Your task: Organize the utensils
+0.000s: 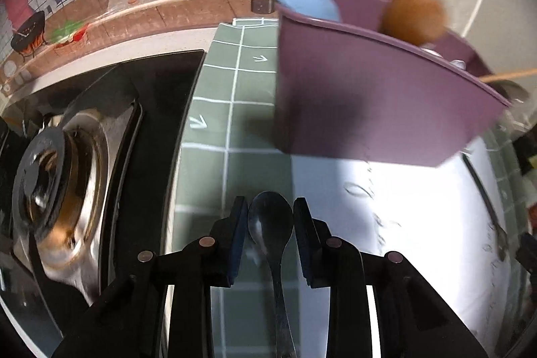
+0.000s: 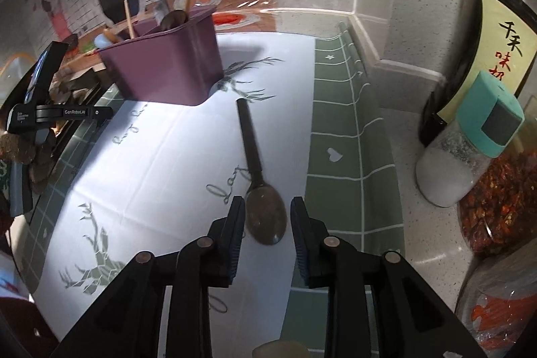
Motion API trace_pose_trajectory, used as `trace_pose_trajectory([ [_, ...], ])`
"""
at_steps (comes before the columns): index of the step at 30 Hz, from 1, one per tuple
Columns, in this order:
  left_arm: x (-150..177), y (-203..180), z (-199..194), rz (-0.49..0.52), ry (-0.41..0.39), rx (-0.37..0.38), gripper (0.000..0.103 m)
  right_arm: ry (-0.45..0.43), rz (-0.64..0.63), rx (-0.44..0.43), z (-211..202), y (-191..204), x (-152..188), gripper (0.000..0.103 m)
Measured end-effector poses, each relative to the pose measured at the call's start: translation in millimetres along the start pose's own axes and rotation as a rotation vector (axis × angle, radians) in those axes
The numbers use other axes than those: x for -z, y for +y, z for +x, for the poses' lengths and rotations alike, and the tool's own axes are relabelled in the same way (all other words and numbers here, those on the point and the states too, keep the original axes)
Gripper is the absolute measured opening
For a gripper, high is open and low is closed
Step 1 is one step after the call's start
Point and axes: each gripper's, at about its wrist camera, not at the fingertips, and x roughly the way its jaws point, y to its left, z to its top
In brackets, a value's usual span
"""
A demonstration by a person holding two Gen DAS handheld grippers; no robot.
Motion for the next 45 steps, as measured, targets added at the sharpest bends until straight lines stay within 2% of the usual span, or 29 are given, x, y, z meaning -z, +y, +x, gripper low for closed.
trace_pose_trajectory([
  [7,35.2,3.7,-43.3,-0.062,-0.028,0.116,0.029,-0.005,-0.103,0.001,33.8,24.5,-40.1,0.028],
  [11,49.8,9.4,-63.3,-0.087,-0.036,0.136,0.029,0.028,-0.156,0.019,65.5,28.9,-62.4,0.028],
  [15,62.3,20.0,-81.0,-0.122,-0.051,0.131,0.029,0.067,-0.144,0.03,84.8,19.7,-71.2,0.028],
  [18,65.6,27.3,-89.6,-0.141,-0.066,0.13,0.029,0.072,-0.149,0.019,86.7,20.6,-70.9,0.021],
  [20,66.1,29.9,-93.7,-0.152,-0.074,0.133,0.029,0.07,-0.151,0.025,86.4,23.2,-69.0,0.012],
  [21,66.4,30.5,-95.9,-0.155,-0.078,0.133,0.029,0.068,-0.151,0.031,85.6,23.5,-67.9,0.012],
  [24,65.6,29.5,-101.7,-0.157,-0.088,0.139,0.029,0.054,-0.142,0.046,78.2,25.0,-62.4,0.011],
  [26,65.0,28.1,-106.9,-0.155,-0.097,0.147,0.029,0.011,-0.128,0.05,60.3,27.3,-56.6,0.011],
  [35,57.6,8.0,-134.9,-0.119,-0.156,0.221,0.029,-0.214,-0.01,-0.064,-36.2,42.5,-40.8,0.011],
  [45,51.0,-11.3,-157.0,-0.07,-0.198,0.251,0.029,-0.259,0.017,-0.082,-59.1,49.7,-37.4,0.011],
])
